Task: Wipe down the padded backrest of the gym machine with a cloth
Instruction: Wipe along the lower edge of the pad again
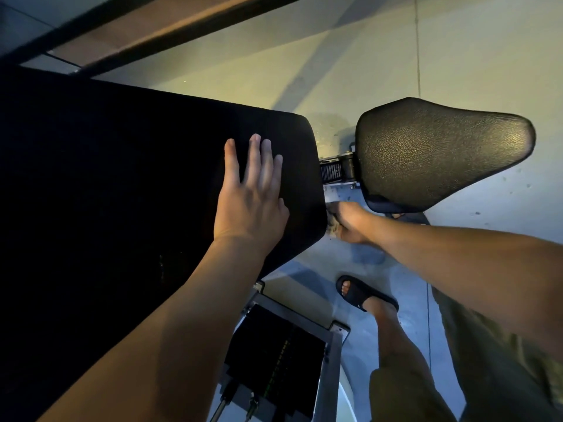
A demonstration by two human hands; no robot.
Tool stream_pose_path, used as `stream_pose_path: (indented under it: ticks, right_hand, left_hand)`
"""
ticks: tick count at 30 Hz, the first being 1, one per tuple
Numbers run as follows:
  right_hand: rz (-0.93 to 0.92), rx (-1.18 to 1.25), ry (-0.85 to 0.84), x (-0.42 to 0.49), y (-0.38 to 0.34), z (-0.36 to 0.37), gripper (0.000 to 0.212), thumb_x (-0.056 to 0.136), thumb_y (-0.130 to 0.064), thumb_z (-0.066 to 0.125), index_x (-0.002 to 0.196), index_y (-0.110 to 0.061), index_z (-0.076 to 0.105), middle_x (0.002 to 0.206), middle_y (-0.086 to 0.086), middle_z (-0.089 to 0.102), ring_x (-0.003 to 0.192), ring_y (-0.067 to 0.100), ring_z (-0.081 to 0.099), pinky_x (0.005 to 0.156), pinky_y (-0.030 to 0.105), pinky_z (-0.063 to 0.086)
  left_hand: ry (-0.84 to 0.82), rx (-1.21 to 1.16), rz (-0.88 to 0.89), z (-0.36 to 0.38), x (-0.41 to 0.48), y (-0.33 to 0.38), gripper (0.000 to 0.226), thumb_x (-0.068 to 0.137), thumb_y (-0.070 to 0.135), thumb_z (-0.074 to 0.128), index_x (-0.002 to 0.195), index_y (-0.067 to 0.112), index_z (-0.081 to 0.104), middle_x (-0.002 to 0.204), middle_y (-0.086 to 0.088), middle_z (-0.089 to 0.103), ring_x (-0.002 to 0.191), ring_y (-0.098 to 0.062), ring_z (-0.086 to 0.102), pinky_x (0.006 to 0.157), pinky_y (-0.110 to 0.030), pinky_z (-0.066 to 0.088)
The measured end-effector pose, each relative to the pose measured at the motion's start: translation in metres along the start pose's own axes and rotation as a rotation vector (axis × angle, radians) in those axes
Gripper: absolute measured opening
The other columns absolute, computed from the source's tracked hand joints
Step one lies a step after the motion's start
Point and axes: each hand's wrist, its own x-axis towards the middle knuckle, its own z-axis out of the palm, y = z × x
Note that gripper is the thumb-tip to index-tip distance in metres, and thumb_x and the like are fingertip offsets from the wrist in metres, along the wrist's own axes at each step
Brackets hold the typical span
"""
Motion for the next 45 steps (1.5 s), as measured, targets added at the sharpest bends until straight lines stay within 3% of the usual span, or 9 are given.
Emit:
stream_pose_path:
  ticks: [5, 11, 19, 23, 28, 30, 35, 41, 45]
  right_hand:
    - [0.059, 0.113, -0.052, -0.008, 0.007, 0.010, 0.039, 0.086, -0.003, 0.044, 0.051, -0.021, 0.045, 0.050, -0.002, 0.039, 0.046, 0.013, 0.036, 0.049, 0.024, 0.040]
    - [0.090, 0.367, -0.022, -0.027, 0.035, 0.010, 0.039, 0.106, -0.009, 0.027, 0.112, 0.002, 0.063, 0.120, 0.025, 0.070, 0.097, 0.031, 0.072, 0.079, 0.043, 0.062]
    - [0.022, 0.293, 0.197, -0.040, 0.039, 0.025, 0.033, 0.101, 0.002, 0.030, 0.077, -0.009, 0.049, 0.067, 0.007, 0.046, 0.051, 0.015, 0.046, 0.053, 0.025, 0.050]
    - [0.014, 0.428, 0.161, -0.052, 0.050, 0.040, 0.033, 0.104, 0.002, 0.027, 0.112, -0.004, 0.058, 0.122, 0.020, 0.068, 0.091, 0.026, 0.068, 0.076, 0.037, 0.062]
    - [0.001, 0.430, 0.035, -0.098, 0.058, 0.073, 0.035, 0.106, 0.003, 0.026, 0.081, -0.008, 0.048, 0.075, 0.007, 0.052, 0.069, 0.014, 0.053, 0.109, 0.045, 0.047]
    - [0.009, 0.476, -0.002, -0.111, 0.069, 0.091, 0.033, 0.105, 0.003, 0.030, 0.081, -0.010, 0.049, 0.066, 0.005, 0.054, 0.064, 0.010, 0.054, 0.091, 0.045, 0.055]
    - [0.043, 0.590, -0.125, -0.151, 0.073, 0.105, 0.034, 0.104, -0.002, 0.039, 0.130, 0.006, 0.058, 0.133, 0.024, 0.063, 0.130, 0.039, 0.058, 0.086, 0.052, 0.061]
    - [-0.027, 0.405, -0.010, -0.143, 0.074, 0.089, 0.033, 0.099, 0.014, 0.028, 0.104, 0.010, 0.060, 0.078, 0.023, 0.071, 0.067, 0.031, 0.074, 0.073, 0.041, 0.064]
    - [-0.095, 0.363, 0.161, -0.110, 0.086, 0.082, 0.026, 0.094, 0.017, 0.038, 0.087, 0.005, 0.059, 0.075, 0.021, 0.063, 0.064, 0.027, 0.066, 0.072, 0.039, 0.064]
  left_hand:
    - [0.002, 0.006, -0.005, 0.002, 0.001, 0.002, 0.074, 0.103, 0.049, 0.013, 0.163, 0.008, -0.004, 0.170, -0.022, -0.007, 0.157, -0.040, -0.011, 0.120, -0.069, -0.006]
    - [0.006, 0.022, -0.022, 0.001, 0.000, 0.003, 0.075, 0.103, 0.050, 0.013, 0.163, 0.009, -0.002, 0.170, -0.021, -0.005, 0.158, -0.039, -0.009, 0.121, -0.070, -0.004]
    - [-0.021, -0.008, -0.018, -0.002, -0.008, 0.000, 0.071, 0.104, 0.051, 0.010, 0.163, 0.014, -0.001, 0.171, -0.017, -0.008, 0.157, -0.037, -0.014, 0.122, -0.065, -0.008]
    - [-0.052, -0.040, -0.018, -0.005, -0.018, 0.002, 0.069, 0.105, 0.049, 0.011, 0.164, 0.016, -0.001, 0.172, -0.013, -0.008, 0.157, -0.034, -0.015, 0.124, -0.059, -0.012]
    - [-0.035, -0.068, 0.000, -0.003, -0.048, -0.006, 0.065, 0.105, 0.044, 0.012, 0.164, 0.018, 0.003, 0.173, -0.009, -0.003, 0.158, -0.030, -0.013, 0.125, -0.056, -0.012]
    - [-0.039, -0.073, -0.006, -0.004, -0.064, -0.014, 0.064, 0.105, 0.043, 0.012, 0.164, 0.019, 0.004, 0.173, -0.007, -0.003, 0.158, -0.028, -0.012, 0.124, -0.055, -0.013]
    - [-0.035, -0.057, -0.049, -0.009, -0.115, -0.036, 0.064, 0.106, 0.046, 0.012, 0.164, 0.024, 0.001, 0.173, -0.006, -0.006, 0.158, -0.027, -0.014, 0.122, -0.055, -0.015]
    - [0.041, -0.054, -0.102, 0.002, -0.159, -0.043, 0.067, 0.104, 0.049, 0.013, 0.164, 0.022, 0.002, 0.172, -0.010, -0.004, 0.158, -0.031, -0.011, 0.124, -0.059, -0.011]
    - [0.090, -0.039, -0.104, 0.007, -0.159, -0.040, 0.068, 0.102, 0.049, 0.013, 0.164, 0.020, 0.010, 0.172, -0.012, 0.004, 0.159, -0.032, -0.003, 0.124, -0.061, -0.005]
